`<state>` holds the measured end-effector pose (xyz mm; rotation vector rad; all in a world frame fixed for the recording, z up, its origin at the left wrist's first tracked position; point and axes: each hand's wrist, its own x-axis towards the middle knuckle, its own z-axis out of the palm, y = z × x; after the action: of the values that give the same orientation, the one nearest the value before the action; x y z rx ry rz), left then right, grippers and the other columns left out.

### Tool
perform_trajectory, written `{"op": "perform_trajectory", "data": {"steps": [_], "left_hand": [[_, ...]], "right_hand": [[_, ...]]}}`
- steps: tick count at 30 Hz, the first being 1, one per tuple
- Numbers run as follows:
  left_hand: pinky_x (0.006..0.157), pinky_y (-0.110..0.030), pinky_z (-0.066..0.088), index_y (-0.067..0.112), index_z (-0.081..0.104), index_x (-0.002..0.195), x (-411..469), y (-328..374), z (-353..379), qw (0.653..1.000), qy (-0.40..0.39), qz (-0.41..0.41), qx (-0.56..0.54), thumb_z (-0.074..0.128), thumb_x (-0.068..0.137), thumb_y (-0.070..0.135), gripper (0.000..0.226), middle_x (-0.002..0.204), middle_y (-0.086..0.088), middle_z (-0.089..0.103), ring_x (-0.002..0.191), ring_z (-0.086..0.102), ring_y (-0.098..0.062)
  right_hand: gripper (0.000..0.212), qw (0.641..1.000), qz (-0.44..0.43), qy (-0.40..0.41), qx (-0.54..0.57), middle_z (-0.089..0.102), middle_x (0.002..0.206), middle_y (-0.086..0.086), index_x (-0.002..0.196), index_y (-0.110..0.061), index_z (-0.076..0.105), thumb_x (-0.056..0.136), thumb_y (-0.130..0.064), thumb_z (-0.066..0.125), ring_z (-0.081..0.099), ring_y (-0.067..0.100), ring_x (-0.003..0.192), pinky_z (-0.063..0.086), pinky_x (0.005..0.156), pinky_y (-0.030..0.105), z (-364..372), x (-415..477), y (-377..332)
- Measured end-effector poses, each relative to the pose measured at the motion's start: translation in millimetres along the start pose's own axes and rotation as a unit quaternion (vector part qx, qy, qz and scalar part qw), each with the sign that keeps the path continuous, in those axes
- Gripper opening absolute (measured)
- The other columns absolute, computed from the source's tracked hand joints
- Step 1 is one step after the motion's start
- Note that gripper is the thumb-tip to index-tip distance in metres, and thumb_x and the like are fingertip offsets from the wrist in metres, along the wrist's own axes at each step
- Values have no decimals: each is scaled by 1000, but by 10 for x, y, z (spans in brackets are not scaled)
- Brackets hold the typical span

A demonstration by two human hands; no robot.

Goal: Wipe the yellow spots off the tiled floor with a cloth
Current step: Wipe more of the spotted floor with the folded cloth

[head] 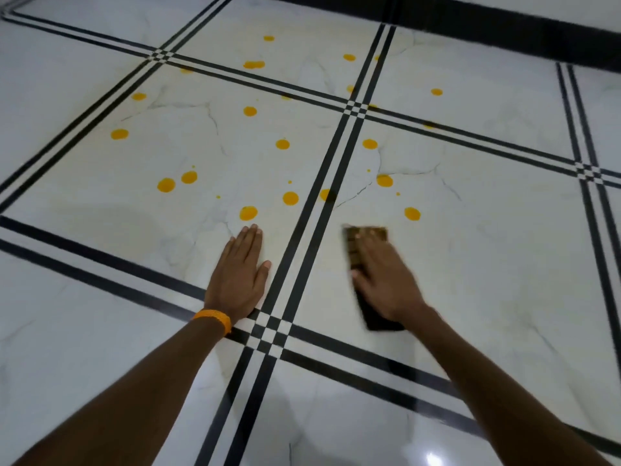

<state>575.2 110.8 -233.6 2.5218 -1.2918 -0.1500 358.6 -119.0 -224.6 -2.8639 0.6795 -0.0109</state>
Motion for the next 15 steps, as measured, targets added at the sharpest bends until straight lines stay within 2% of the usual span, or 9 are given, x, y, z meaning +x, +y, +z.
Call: {"op": "perform_trajectory", "data": {"steps": [2, 4, 6, 7, 9, 11, 12, 13, 15], "left_hand": [[125, -40, 12, 11, 14, 157, 1, -9, 11, 1000, -1, -3, -2, 23, 100, 43, 66, 165, -5, 13, 153, 7, -17], [124, -41, 12, 11, 14, 157, 21, -13, 28, 1000, -2, -4, 2, 23, 100, 43, 66, 165, -5, 13, 153, 7, -17], [124, -42, 12, 11, 13, 157, 26, -10, 37, 1000, -8, -5, 9, 23, 101, 43, 66, 165, -5, 12, 153, 6, -16], [124, -42, 12, 11, 13, 157, 18, -19, 33, 1000, -10, -5, 12, 22, 101, 43, 66, 165, -5, 12, 153, 5, -16], [125, -41, 11, 11, 13, 157, 16, -13, 29, 1000, -9, -7, 10, 21, 100, 44, 67, 165, -5, 12, 153, 5, -16], [125, -40, 11, 11, 13, 157, 6, -1, 7, 1000, -9, -12, 3, 21, 100, 45, 67, 165, -5, 12, 153, 5, -15], [125, -40, 11, 11, 14, 157, 1, 5, 6, 1000, -9, -13, 1, 21, 100, 45, 67, 165, -5, 13, 153, 5, -16], [125, -40, 11, 10, 15, 157, 11, 21, 22, 1000, -3, -11, 2, 22, 99, 44, 67, 165, -6, 14, 153, 6, -16], [124, -39, 11, 9, 17, 157, 25, 14, 34, 1000, 8, -11, 0, 23, 99, 43, 67, 164, -7, 16, 153, 8, -17]], "right_hand": [[81, 988, 143, 52, 9, 22, 165, 18, 158, -1, 22, 99, -56, 22, 18, 34, 154, 17, 125, 48, -57, 100, 464], [84, 963, 261, 69, 14, 25, 163, 25, 155, 6, 23, 97, -54, 18, 21, 38, 152, 15, 125, 51, -69, 275, 575], [85, 946, 313, 82, 34, 25, 161, 29, 153, 10, 24, 96, -51, 19, 21, 40, 152, 15, 124, 53, -53, 474, 304], [83, 955, 283, 81, 43, 24, 162, 28, 153, 10, 24, 97, -51, 20, 20, 40, 152, 15, 125, 53, -27, 532, 121], [79, 995, 90, 27, 16, 16, 166, 19, 157, 3, 20, 100, -52, 21, 12, 33, 156, 12, 127, 48, 27, 492, -104], [77, 995, -83, -45, -14, 7, 169, 9, 161, -6, 13, 102, -55, 22, 3, 24, 157, 11, 127, 45, -45, 345, 10], [78, 994, -97, -44, -20, 9, 169, 8, 161, -8, 14, 101, -57, 24, 4, 23, 157, 14, 127, 45, -74, 314, 190], [80, 998, -53, -19, -20, 15, 168, 11, 160, -6, 18, 100, -58, 25, 11, 26, 156, 18, 125, 47, -82, 328, 384], [85, 990, 133, 49, 5, 26, 163, 21, 156, 2, 24, 96, -58, 22, 23, 37, 152, 21, 124, 50, -137, 483, 619]]}}
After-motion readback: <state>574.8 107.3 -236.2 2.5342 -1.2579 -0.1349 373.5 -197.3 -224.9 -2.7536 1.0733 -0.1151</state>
